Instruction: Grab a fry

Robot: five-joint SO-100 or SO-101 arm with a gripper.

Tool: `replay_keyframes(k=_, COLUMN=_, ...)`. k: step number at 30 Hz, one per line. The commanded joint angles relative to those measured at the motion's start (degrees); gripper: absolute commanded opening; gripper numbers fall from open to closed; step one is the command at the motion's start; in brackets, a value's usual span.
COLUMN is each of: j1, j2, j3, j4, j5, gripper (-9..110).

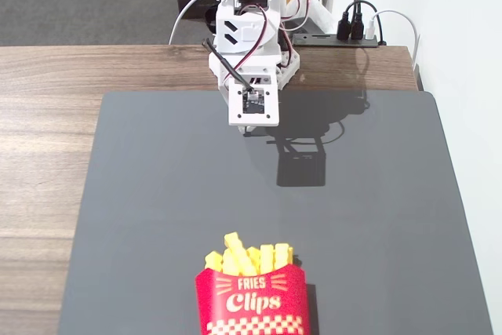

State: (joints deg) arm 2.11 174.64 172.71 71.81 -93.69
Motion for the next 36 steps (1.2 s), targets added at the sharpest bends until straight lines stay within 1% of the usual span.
replay_keyframes(k=1, j1=-0.18, j2=1.05, j3=0.18, j4=-0.53, j5=-0.35, gripper=0)
replay_keyframes(k=7, j1=-0.35, j2=6.86, j3=1.85, j4=2.46, j5=-0.26, gripper=0)
replay_keyframes(k=15, j1=-0.44, j2=4.83, j3=1.05, j4=2.2, j5=-0.26, gripper=0)
replay_keyframes(k=18, j1=-0.7, j2=0.18, j3=-2.9, j4=2.72, j5=0.44, gripper=0)
replay_keyframes(k=23, j1=-0.09, j2=-11.78, j3=-15.38, j4=5.01, j5=1.49, gripper=0)
replay_keyframes(k=29, j1=4.57, j2=-23.64, j3=-25.31, j4=3.34, j5=-1.14, gripper=1)
replay_keyframes(k=36, j1=11.69, j2=-38.32, j3=-35.95, j4=-1.41, j5=-7.03, gripper=12)
